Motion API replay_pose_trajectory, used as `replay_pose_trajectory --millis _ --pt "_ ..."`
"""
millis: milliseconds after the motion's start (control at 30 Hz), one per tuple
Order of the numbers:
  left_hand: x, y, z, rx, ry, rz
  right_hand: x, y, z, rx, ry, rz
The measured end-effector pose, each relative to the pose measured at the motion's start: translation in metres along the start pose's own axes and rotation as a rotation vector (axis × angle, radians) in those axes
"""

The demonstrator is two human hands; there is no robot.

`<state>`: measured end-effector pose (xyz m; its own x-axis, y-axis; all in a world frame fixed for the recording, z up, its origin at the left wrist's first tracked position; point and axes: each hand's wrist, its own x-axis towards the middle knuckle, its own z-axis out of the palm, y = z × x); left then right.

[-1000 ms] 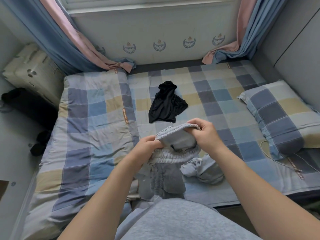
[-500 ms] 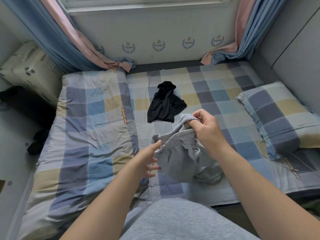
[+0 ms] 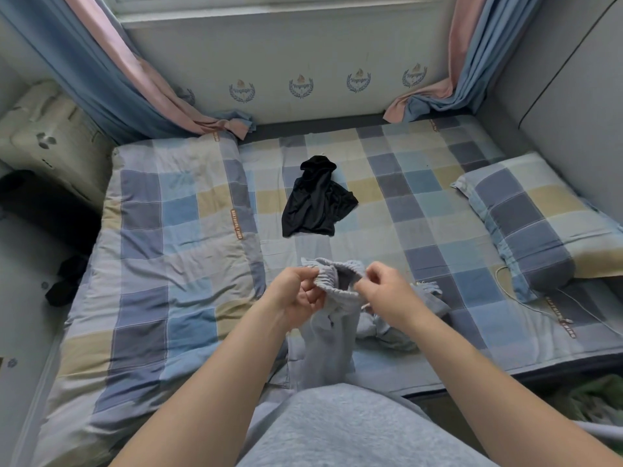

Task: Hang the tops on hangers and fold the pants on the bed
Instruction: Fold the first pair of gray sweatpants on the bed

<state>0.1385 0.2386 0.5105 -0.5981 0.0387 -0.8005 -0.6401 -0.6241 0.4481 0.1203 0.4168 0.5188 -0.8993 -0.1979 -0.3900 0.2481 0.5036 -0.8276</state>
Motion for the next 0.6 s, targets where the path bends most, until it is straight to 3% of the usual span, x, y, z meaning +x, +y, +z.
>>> replay_pose_trajectory --millis 133,200,300,433,500,600 --pt "-0.017 0.008 0.000 0.074 0.009 0.096 -0.005 0.014 0.004 -0.307 -0.337 0.219" --pt "-0.031 0.015 -0.004 0.180 -0.039 0.147 -0.004 0.012 0.001 -0.348 -0.209 0.094" --pt "-0.050 0.031 -0.012 0.538 -0.157 0.328 -0.001 -0.001 -0.004 -0.266 0.062 -0.191" --pt "-0.067 0.049 -0.013 1.000 -0.194 0.538 0.006 -0.025 -0.008 -0.388 -0.021 -0.455" --pt "-0.071 0.055 -0.013 1.177 -0.183 0.628 0.012 -0.034 -0.003 -0.527 -0.113 -0.451" --pt "-0.075 0.058 -0.015 1.262 -0.110 0.777 0.020 -0.037 0.009 -0.623 -0.163 -0.408"
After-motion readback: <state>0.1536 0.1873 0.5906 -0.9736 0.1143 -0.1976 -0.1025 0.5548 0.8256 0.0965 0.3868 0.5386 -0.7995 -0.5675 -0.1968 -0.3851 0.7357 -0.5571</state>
